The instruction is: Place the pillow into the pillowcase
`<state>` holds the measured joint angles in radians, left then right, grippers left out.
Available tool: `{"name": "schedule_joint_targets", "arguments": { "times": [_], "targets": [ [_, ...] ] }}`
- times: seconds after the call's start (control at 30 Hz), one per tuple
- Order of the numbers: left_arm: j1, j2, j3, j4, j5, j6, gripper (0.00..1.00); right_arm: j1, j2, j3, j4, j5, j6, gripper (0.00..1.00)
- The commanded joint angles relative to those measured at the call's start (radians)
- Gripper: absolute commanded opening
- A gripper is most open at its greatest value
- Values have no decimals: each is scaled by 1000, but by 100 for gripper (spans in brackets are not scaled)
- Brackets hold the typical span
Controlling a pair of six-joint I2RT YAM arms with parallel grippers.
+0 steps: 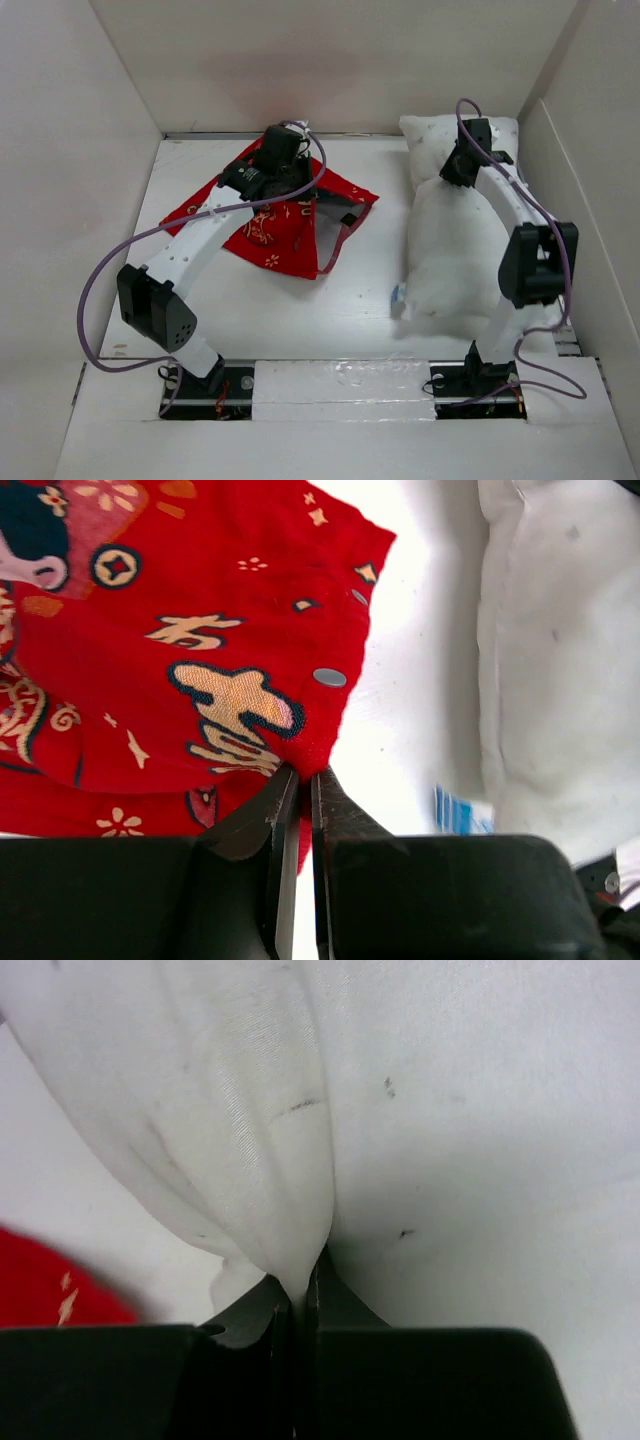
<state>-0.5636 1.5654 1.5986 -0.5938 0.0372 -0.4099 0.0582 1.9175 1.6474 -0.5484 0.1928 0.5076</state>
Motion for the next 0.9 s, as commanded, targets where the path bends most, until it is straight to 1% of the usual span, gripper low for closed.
{"name": "schedule_joint_targets", "arguments": {
  "times": [0.0,0.07,0.1,0.2,0.23,0.3,0.33,0.43,0.5,0.57,0.6,0.63,0.7,0.8,0.83,0.87],
  "targets": [
    [7,31,52,43,78,-4,0,38,-267,-170,27,-39,33,0],
    [7,44,79,43,78,-17,0,84,-365,-262,18,-39,32,0],
    [16,44,92,43,78,-17,0,103,-453,-293,18,-29,16,0],
    [27,90,170,34,78,-26,0,183,-558,-381,8,14,6,0],
    [43,111,191,22,78,-26,0,195,-615,-394,-5,23,6,0],
    [63,139,259,11,78,-35,0,225,-665,-414,-48,54,6,0],
    [89,154,282,-6,88,-44,0,236,-719,-414,-48,65,6,0],
    [128,217,360,-40,125,-55,0,281,-784,-428,-73,79,-4,0],
    [154,243,397,-50,144,-55,0,323,-808,-428,-113,129,-4,0],
    [163,243,406,-60,144,-55,0,368,-848,-428,-160,186,-4,0],
    [163,243,406,-60,144,-55,0,368,-848,-428,-182,186,-4,0],
    [163,243,415,-60,144,-46,0,400,-860,-428,-197,224,5,0],
    [163,254,426,-72,144,-46,0,436,-911,-446,-197,252,20,0],
    [174,254,435,-72,153,-36,0,503,-952,-457,-222,251,43,0],
    [183,254,452,-81,173,-27,0,550,-953,-466,-258,240,69,0],
    [183,254,463,-81,173,-27,0,580,-953,-466,-258,240,69,0]
  ]
}}
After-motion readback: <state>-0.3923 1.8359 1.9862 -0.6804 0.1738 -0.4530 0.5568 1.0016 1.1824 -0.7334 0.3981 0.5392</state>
